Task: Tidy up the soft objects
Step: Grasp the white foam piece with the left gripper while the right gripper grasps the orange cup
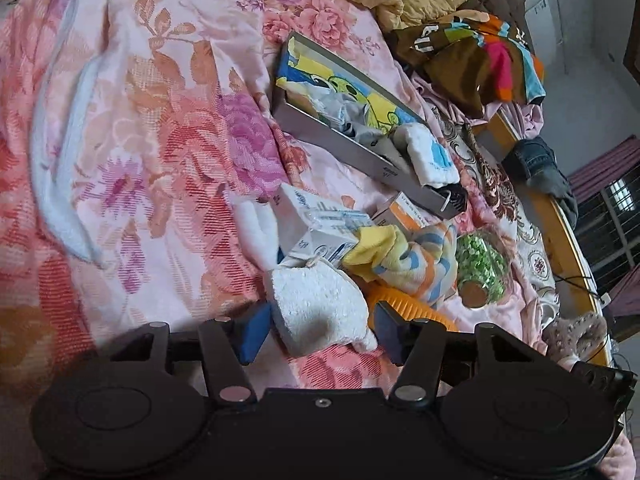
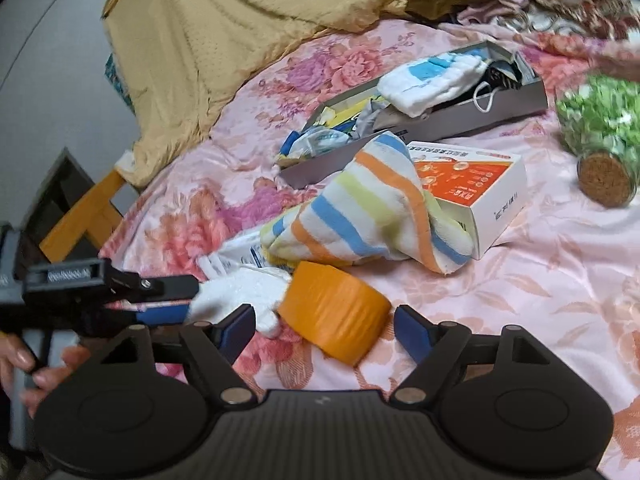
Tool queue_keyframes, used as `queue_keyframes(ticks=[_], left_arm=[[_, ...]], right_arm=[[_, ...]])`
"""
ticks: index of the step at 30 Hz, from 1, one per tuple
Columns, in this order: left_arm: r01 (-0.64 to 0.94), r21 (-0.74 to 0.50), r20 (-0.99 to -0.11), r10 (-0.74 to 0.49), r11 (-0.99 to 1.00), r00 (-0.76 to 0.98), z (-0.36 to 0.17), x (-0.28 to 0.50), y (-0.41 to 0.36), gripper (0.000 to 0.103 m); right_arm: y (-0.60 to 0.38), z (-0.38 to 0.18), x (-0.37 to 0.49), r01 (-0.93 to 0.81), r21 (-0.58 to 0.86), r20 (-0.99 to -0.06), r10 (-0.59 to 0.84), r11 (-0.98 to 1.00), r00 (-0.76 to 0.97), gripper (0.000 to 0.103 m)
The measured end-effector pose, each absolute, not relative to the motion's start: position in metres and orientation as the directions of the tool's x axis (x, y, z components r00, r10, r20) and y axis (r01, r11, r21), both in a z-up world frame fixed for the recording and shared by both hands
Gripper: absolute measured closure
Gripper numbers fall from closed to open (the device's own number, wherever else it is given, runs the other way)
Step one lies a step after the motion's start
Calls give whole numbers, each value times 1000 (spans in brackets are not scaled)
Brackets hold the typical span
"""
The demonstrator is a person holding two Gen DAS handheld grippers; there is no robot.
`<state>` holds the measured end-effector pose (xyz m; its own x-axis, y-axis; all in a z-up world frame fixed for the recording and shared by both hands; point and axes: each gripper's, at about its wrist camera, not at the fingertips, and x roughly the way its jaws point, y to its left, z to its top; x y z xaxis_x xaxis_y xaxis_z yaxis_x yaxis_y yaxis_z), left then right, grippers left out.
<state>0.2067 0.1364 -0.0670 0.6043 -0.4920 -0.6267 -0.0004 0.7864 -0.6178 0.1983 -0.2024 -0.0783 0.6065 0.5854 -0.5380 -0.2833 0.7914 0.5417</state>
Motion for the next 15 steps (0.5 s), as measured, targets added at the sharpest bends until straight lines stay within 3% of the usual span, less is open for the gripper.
queue_keyframes(ticks=[6, 11, 15], left_arm=[[-64, -760, -531, -562, 647, 634, -85, 211, 121, 51], [-67, -708, -575, -518, 703, 634, -91, 208, 102, 61], [-119, -681, -599, -456, 722, 659, -91, 206, 112, 65]], right_arm=[[-207, -83, 201, -254, 611, -516, 621, 750, 590, 22], [-208, -88, 206, -222, 641, -518, 627, 735, 582, 23], [-203, -87, 205, -222, 586, -555, 586, 779, 590, 38]])
